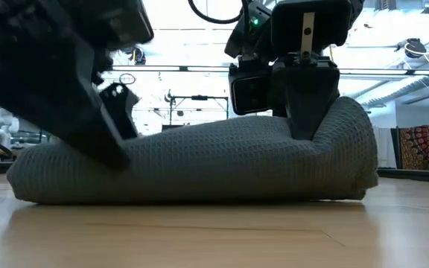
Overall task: Roll towel
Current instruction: Roll the gray towel on the center of table
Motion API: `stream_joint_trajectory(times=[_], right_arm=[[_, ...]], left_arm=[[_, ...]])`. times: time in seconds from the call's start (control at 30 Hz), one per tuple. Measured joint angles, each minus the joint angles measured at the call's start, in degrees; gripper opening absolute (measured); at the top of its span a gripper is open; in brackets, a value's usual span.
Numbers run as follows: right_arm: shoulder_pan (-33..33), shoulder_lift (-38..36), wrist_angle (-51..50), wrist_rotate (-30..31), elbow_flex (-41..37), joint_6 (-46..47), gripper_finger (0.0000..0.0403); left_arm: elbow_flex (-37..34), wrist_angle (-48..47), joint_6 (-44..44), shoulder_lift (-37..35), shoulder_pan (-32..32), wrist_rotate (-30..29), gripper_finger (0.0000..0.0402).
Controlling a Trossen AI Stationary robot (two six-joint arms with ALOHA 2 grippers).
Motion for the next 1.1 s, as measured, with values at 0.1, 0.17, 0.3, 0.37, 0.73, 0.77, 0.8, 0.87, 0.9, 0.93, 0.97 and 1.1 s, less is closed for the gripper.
stream_joint_trajectory(times=[0.1, 0.17, 0.3, 0.37, 0.73, 0.77, 0.8, 0.87, 0.9, 0.93, 0.97, 1.1], right_arm=[[-0.01, -0.02, 0.02, -0.13, -0.14, -0.05, 0.0063], [-0.12, -0.02, 0.00, -0.11, -0.18, -0.32, 0.0074], [-0.19, -0.14, -0.26, -0.13, -0.18, -0.26, 0.0109], [-0.19, -0.69, -1.21, -0.09, -0.20, -0.74, 0.0133], [2.18, -14.41, -14.55, 11.38, -0.20, -6.51, 0.0205], [3.09, -16.09, -14.39, 13.60, -0.20, -5.92, 0.0200], [4.07, -17.48, -13.84, 15.97, -0.20, -5.41, 0.0194], [6.49, -19.73, -11.14, 20.50, -0.17, -4.86, 0.0174], [7.80, -20.35, -10.60, 22.50, -0.16, -4.70, 0.0162], [8.91, -20.50, -10.11, 24.29, -0.16, -4.47, 0.0147], [10.06, -20.43, -9.55, 26.59, -0.16, -4.19, 0.0132], [12.20, -18.38, -7.57, 32.98, -0.19, -3.13, 0.0062]], left_arm=[[0.01, 0.47, 0.02, 1.12, 0.51, 1.87, 0.0246], [0.05, 0.37, 0.02, 1.19, 0.76, 1.98, 0.0228], [0.05, 0.17, -0.13, 1.22, 1.75, 3.11, 0.0167], [0.05, 0.15, -0.18, 1.22, 2.36, 4.84, 0.0136], [-0.04, -0.57, -2.27, -2.17, 10.40, 21.00, 0.0057], [-0.04, -0.60, -3.20, -2.73, 11.32, 22.70, 0.0056], [-0.04, -0.90, -4.43, -3.20, 12.40, 24.32, 0.0055], [-0.04, -0.89, -6.22, -3.48, 14.54, 28.11, 0.0054], [-0.04, -0.90, -6.62, -3.48, 15.53, 30.27, 0.0054], [-0.06, -1.08, -6.45, -3.46, 16.42, 32.57, 0.0054], [-0.06, -1.14, -6.08, -3.46, 17.06, 34.02, 0.0054], [-0.06, -1.30, -3.02, -3.23, 18.17, 35.22, 0.0054]])
